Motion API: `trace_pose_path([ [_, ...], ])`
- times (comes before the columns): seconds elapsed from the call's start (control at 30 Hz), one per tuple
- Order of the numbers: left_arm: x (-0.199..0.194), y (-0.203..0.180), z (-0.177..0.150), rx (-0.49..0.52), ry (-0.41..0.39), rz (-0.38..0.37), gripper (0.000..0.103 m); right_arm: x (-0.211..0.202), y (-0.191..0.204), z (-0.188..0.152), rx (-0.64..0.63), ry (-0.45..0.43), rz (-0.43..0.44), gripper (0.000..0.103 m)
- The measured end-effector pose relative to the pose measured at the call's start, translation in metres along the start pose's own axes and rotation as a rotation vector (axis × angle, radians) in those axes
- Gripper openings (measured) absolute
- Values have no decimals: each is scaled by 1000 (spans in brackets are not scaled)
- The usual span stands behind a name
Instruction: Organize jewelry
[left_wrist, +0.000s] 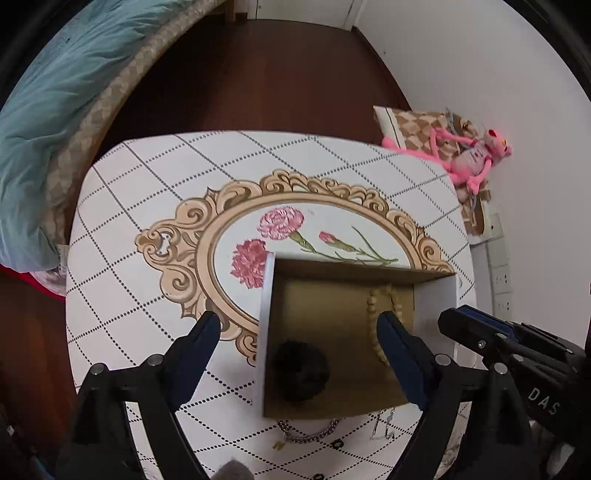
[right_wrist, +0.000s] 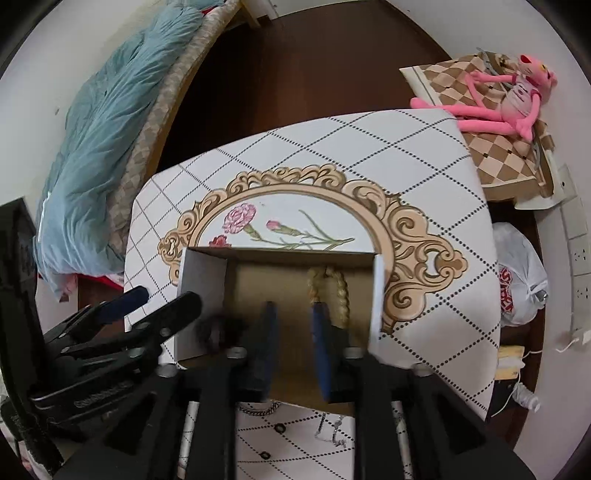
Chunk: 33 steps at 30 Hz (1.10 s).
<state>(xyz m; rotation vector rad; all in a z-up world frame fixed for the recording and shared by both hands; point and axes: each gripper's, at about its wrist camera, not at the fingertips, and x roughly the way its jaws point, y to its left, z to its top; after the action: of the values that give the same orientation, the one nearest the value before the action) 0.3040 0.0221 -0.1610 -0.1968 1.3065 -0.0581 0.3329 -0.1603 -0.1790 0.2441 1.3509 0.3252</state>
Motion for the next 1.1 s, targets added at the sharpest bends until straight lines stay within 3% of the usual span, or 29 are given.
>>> trace_pose_path([
  [0.1, -5, 3, -2, 0, -15, 36, 93, -10, -3, -2, 3, -29, -24, 46],
  [0.13, -7, 4, -4, 3, -27, 57, 100, -13, -3, -2, -3, -39, -43, 54],
  [0.17, -9, 5, -6, 7, -44, 72, 102, -16, -3, -5, -10, -48, -80, 66],
  [0.27, -16, 8, -15, 20, -99, 120, 102, -17, 0, -17, -48, -71, -204, 89],
  [0.33, -17, 10, -24, 35, -135, 163, 102, -13, 1, -28, -66, -69, -281, 89],
  [0.53, -8, 10, -42, 68, -139, 239, 102, 4, 1, -52, -83, -73, -359, 97],
  [0.77, -12, 12, -57, 52, -134, 246, 102, 5, 5, -63, -79, -83, -353, 97],
  [1.1, -61, 6, -79, 45, -212, 284, 102, -35, 20, -84, -71, -164, -340, 97],
])
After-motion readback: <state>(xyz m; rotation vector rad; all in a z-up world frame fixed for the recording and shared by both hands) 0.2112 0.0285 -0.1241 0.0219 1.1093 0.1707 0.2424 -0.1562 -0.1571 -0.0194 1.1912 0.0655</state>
